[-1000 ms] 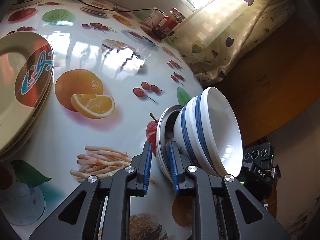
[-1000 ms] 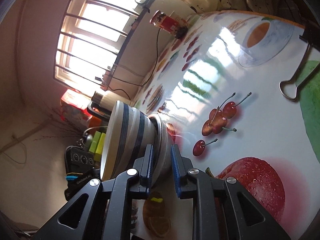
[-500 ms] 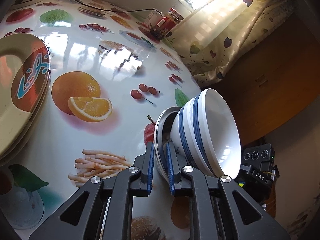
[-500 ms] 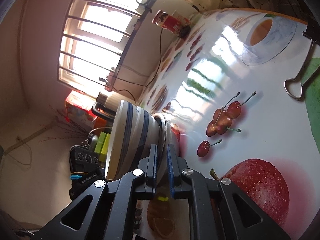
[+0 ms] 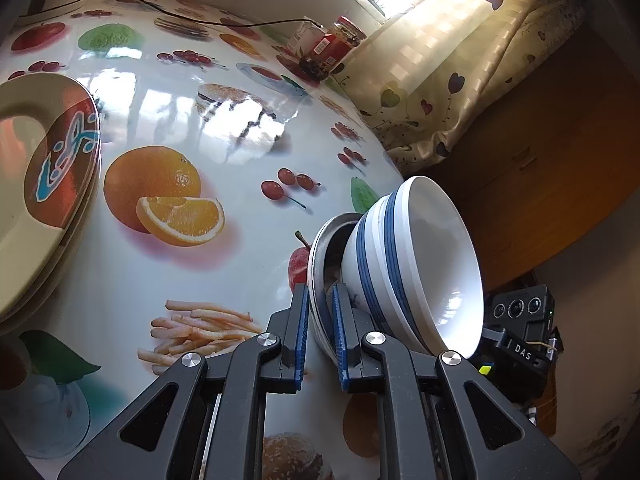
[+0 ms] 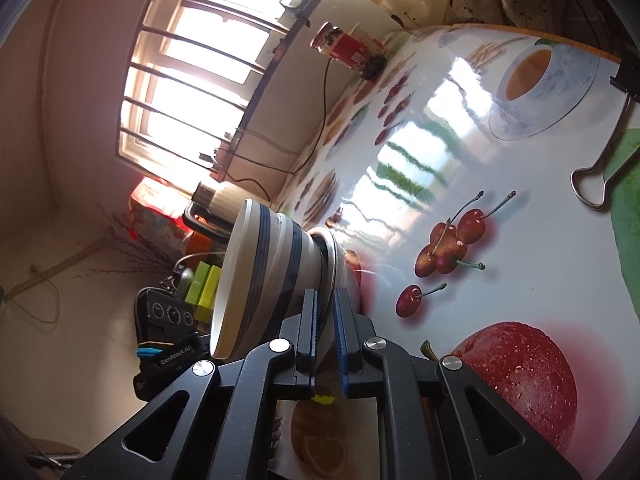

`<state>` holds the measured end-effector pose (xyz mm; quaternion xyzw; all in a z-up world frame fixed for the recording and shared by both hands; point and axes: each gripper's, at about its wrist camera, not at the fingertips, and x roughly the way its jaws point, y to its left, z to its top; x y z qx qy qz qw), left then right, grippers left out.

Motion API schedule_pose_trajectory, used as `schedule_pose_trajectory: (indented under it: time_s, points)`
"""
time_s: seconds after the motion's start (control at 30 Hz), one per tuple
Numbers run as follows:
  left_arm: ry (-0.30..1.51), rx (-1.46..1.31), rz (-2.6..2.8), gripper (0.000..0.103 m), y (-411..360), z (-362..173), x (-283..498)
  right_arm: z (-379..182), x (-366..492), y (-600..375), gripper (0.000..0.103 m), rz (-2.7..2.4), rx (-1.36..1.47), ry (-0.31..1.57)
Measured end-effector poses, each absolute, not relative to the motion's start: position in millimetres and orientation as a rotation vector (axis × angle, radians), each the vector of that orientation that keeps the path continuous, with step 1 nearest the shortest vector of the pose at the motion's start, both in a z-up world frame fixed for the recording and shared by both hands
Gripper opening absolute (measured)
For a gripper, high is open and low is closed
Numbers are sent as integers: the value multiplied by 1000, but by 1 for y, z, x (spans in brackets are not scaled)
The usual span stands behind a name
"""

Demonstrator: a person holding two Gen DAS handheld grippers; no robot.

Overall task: Organize plates and bowls
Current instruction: 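Carry the steel bowl stack toward the beige plate stack with both tools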

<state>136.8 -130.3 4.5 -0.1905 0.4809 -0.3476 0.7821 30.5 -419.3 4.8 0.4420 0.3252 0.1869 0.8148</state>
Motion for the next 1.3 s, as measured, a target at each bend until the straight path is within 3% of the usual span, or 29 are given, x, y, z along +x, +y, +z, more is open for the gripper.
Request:
schedule_pose_trajectory:
  time_s: [1.3]
  points:
    - [985,-419,-714,11,-106,26,129,25,45,-408,10,461,888,671]
